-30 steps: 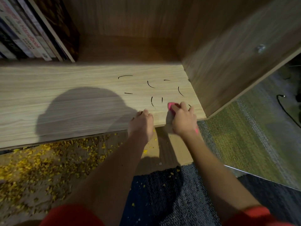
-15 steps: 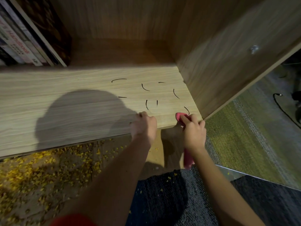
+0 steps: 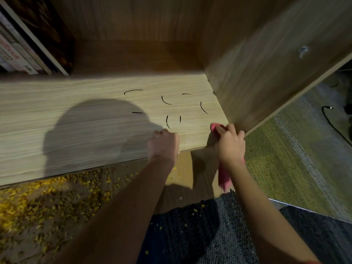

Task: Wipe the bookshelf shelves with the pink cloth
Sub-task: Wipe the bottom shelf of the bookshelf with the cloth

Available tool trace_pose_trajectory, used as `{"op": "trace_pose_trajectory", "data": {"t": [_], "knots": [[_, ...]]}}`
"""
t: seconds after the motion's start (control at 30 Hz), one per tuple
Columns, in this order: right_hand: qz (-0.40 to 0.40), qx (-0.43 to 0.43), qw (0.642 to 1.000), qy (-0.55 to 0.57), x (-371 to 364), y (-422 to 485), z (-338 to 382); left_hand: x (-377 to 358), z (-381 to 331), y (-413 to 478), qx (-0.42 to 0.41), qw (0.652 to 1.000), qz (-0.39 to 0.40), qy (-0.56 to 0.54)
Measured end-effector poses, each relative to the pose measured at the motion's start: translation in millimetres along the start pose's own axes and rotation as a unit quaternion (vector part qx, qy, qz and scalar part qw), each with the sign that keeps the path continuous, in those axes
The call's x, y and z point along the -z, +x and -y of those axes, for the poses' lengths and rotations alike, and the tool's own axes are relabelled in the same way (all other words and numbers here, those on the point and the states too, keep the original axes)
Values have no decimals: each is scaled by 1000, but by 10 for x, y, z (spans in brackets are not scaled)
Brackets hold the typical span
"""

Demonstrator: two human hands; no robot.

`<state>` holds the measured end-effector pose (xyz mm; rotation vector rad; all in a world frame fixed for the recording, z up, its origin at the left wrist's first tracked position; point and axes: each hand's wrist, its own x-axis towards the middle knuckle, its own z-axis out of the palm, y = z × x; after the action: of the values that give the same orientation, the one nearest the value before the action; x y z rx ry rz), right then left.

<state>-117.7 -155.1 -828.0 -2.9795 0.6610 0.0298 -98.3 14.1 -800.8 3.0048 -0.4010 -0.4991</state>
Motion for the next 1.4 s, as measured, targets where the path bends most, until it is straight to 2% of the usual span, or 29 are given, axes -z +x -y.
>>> {"op": "trace_pose_trajectory", "data": {"t": [0.1,0.3,0.53,0.7,0.87,0.97,1.1,1.17,1.3,1.4], "knots": [[0,-11,1000,7,32,197,108,6,1,-33,-6,1000,-2,3],[2,2,1000,-20,-20,-341,37,10,13,-29,-1,1000,12,-6],[2,-4,1000,-6,60,216,114,38,-7,-65,-4,1000,22,4],[10,13,999,-28,-17,-373,60,31,23,-65,-10,1000,24,2],[5,-7,1000,-8,22,151,93,45,8,-75,-7,1000,23,-5],[4,-28,1000,7,24,105,164,33,17,-84,-9,1000,25,-3],[0,6,1000,-14,-23,-353,110,30,23,-77,-12,1000,18,-7],[-8,12,1000,-25,-5,-226,46,34,8,-65,-10,1000,16,-7],[-1,-21,1000,-10,27,180,86,34,8,-79,-9,1000,19,-8],[12,-28,1000,-5,-14,-71,134,21,24,-87,-13,1000,19,-6]]}}
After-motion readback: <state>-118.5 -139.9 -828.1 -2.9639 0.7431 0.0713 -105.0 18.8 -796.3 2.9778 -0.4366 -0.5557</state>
